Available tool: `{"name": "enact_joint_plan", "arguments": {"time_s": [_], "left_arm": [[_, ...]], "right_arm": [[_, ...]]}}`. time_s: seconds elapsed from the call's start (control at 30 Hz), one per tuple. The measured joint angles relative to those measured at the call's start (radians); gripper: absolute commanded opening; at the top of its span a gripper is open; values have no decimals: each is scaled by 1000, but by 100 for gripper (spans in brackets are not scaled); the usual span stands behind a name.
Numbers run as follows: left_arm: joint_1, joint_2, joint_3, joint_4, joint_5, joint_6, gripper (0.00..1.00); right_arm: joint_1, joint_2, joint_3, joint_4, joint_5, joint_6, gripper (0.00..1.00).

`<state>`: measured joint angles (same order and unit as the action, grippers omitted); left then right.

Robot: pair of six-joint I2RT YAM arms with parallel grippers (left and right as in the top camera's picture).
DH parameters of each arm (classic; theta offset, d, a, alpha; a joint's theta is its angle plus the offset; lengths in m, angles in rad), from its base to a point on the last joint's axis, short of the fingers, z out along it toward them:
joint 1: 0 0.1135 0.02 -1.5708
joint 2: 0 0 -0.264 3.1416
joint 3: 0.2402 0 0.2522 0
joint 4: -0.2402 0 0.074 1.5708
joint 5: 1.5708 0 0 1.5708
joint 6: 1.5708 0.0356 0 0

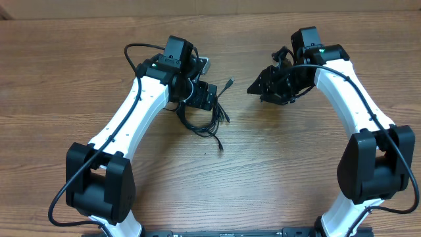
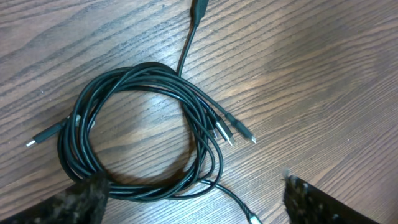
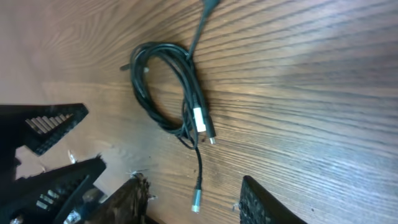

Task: Untangle cables

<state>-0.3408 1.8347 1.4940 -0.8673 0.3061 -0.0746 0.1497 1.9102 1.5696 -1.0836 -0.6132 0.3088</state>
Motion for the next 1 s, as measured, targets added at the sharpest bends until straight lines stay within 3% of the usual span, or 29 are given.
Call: {"name": "enact_joint_plan", "arguments": {"time_s": [0.1,0.3,0.57,0.67,1.0], "left_arm": [[0,0,0,0,-3,7,85],[0,1,0,-9,-84,-11,86],[0,106,0,-42,-180,-304,70],[0,157,0,-19,-201,-350,64],[0,180,-1,67,-345,-337,62]], "right_arm": [[0,0,0,-17,37,2,53],[0,0,0,-18,63,2,54],[0,0,0,-18,71,1,54],[0,0,0,-18,78,2,55],[0,0,0,-18,94,2,55]]}}
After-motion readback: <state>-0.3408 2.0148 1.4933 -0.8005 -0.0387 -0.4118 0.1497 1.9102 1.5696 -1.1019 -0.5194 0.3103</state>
